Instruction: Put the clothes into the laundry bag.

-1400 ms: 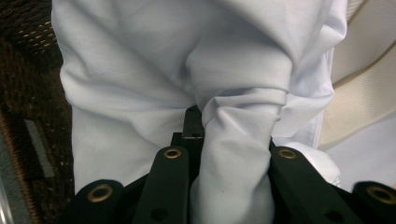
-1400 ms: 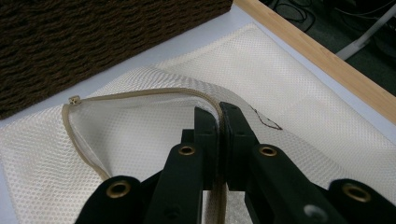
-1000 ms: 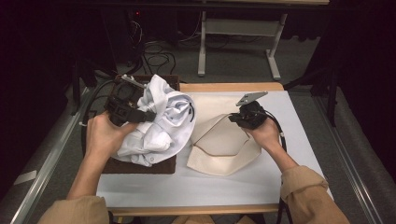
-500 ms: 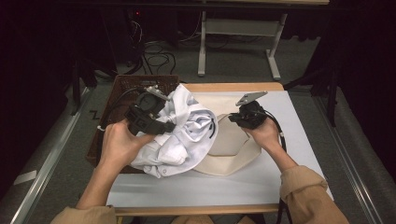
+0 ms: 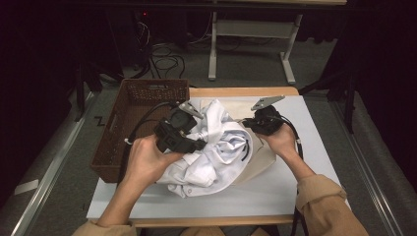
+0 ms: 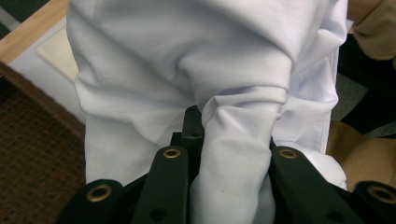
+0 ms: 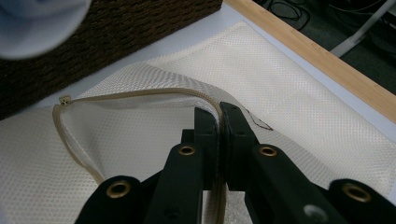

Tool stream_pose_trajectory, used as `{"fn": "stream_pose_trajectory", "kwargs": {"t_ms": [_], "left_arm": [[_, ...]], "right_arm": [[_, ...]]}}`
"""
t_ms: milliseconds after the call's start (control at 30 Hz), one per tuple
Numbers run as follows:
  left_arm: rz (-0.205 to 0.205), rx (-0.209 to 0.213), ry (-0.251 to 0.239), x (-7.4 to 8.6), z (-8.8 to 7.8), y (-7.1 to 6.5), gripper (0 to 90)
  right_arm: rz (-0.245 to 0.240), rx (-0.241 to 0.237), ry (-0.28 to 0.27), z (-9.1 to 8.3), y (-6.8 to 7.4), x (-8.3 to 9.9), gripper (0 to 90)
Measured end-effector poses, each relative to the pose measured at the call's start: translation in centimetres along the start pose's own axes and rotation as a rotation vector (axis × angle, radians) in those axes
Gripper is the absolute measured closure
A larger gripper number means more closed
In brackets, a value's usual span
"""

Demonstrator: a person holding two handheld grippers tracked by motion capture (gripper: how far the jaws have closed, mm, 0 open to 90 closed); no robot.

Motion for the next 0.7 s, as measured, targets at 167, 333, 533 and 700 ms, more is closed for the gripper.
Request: {"fn": "stream_pose_trajectory", "kwargs": {"t_ms": [167,333,533,700], "left_arm": [[0.023,0.024,0.009,-0.8,1.7,-0.9,76.0],[0.027,0.030,0.017,-1.0,3.4,-1.7,75.9],[0.040,0.043,0.047,-1.3,6.0,-2.2,75.7],[0.036,0.088,0.044,-1.0,7.8,-2.3,75.7]], "right_arm": [[0.003,-0.004,0.002,0.0,-0.2,0.1,86.8],[0.004,-0.004,0.000,0.0,-0.3,0.1,86.8],[0.014,-0.007,0.005,0.0,-0.4,0.2,86.7],[0.006,-0.005,0.001,-0.1,-0.5,0.2,86.8]]}}
Point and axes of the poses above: each handheld gripper's, and its own axes: z roughly forward along the jaws, x roughly out of its underside, y roughly to its left, the point moved 1 cm from there along z, roughly forward along the jaws, and after that the axes turned 8 degrees about y, right-handed, at the moved point
